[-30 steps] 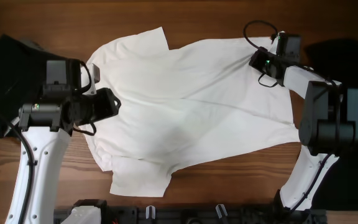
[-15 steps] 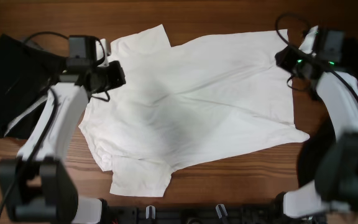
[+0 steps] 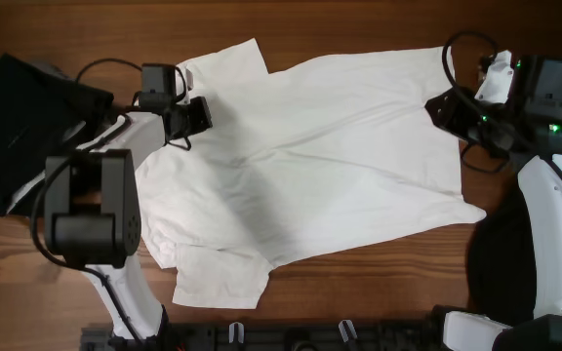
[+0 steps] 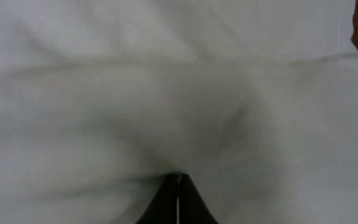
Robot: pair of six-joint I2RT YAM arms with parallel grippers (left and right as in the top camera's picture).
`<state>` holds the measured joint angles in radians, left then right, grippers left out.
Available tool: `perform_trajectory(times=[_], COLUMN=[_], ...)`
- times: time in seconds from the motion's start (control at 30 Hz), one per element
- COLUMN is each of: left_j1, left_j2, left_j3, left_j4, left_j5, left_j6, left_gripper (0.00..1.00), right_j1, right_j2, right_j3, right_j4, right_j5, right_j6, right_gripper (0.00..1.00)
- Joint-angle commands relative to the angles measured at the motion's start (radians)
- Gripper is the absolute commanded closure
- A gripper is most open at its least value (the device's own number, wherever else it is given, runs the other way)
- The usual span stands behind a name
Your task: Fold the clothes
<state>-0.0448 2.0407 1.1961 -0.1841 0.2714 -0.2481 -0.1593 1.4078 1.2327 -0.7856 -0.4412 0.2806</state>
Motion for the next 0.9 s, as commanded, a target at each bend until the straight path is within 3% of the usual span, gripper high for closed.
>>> perform_trajectory(times=[0.0, 0.27, 0.43, 0.63, 0.73, 0.87], left_j1=[-0.002, 0.012, 0.039, 0.066, 0.067, 0.067], left_j2=[0.085, 0.159, 0.201, 0.236, 0.235, 0.212], left_j3=[-0.008, -0.008, -0.008, 0.055, 0.13, 0.282], left_j4=[0.032, 0.155, 0.368, 0.514, 0.492, 0.288], left_j5=[-0.037, -0.149, -0.158, -0.206, -0.172, -0.095], left_j6=[0.005, -0.004, -0.035, -0.172, -0.129, -0.046], left_gripper=[0.96, 0.96, 0.96, 0.96, 0.91, 0.7], right_j1=[0.005, 0.005, 0.005, 0.042, 0.092, 0.13], right_j2=[0.002, 0.002, 0.002, 0.002, 0.005, 0.038], right_j3=[0.0, 0.0, 0.0, -0.005, -0.017, -0.018], right_j4=[-0.014, -0.02, -0.02, -0.024, -0.023, -0.024], right_j5=[-0.04, -0.05, -0.05, 0.017, 0.119, 0.24], right_j6=[-0.06, -0.057, -0.056, -0.058, -0.056, -0.033], right_gripper=[0.61, 0.61, 0.61, 0.59, 0.55, 0.55])
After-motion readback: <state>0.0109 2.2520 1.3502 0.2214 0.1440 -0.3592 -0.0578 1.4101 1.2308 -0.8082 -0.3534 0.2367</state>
